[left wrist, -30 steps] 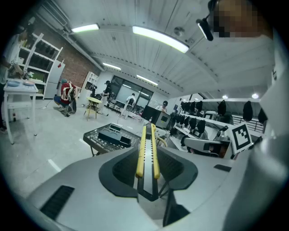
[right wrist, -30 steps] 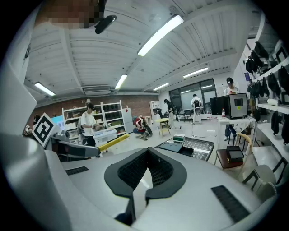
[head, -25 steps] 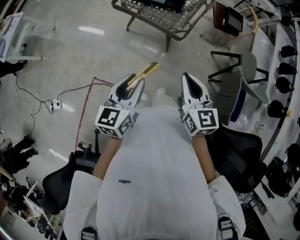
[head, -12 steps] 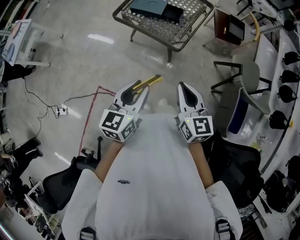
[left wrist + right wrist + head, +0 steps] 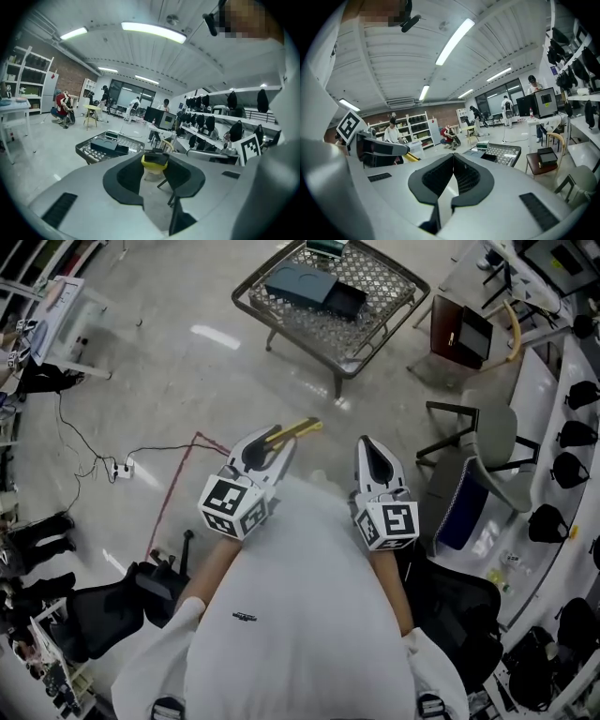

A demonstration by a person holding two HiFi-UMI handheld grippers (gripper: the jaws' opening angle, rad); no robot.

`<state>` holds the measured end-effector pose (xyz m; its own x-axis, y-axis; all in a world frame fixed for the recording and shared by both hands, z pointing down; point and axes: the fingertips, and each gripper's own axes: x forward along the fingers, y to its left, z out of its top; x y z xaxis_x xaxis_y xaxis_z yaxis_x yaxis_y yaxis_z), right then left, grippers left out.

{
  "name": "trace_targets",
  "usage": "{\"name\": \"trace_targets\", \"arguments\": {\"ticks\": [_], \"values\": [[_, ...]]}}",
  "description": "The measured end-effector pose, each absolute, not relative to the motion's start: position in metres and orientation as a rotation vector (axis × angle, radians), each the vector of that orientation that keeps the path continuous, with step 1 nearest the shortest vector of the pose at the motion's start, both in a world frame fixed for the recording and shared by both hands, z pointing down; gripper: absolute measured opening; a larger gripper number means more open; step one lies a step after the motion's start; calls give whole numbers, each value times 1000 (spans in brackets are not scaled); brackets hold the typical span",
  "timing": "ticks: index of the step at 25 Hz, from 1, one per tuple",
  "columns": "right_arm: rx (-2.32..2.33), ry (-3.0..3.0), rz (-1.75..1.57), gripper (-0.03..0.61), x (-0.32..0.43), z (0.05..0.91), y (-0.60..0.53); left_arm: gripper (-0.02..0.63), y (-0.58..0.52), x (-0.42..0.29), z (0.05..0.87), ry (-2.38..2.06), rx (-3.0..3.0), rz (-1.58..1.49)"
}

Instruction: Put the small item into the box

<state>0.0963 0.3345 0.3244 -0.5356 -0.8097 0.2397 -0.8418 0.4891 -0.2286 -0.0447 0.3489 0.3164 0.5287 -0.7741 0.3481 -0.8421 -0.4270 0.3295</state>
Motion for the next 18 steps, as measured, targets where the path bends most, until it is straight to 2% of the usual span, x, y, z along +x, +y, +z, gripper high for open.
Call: {"name": "trace_targets", "arguments": {"ticks": [10,18], "values": [[1492,-2632,512,-2,110,326,295,120,305,-28,325,-1278,2307,199],[1520,-2575,468,-2,102,323,220,120,219,-34,327,-1216,2352,184]]}}
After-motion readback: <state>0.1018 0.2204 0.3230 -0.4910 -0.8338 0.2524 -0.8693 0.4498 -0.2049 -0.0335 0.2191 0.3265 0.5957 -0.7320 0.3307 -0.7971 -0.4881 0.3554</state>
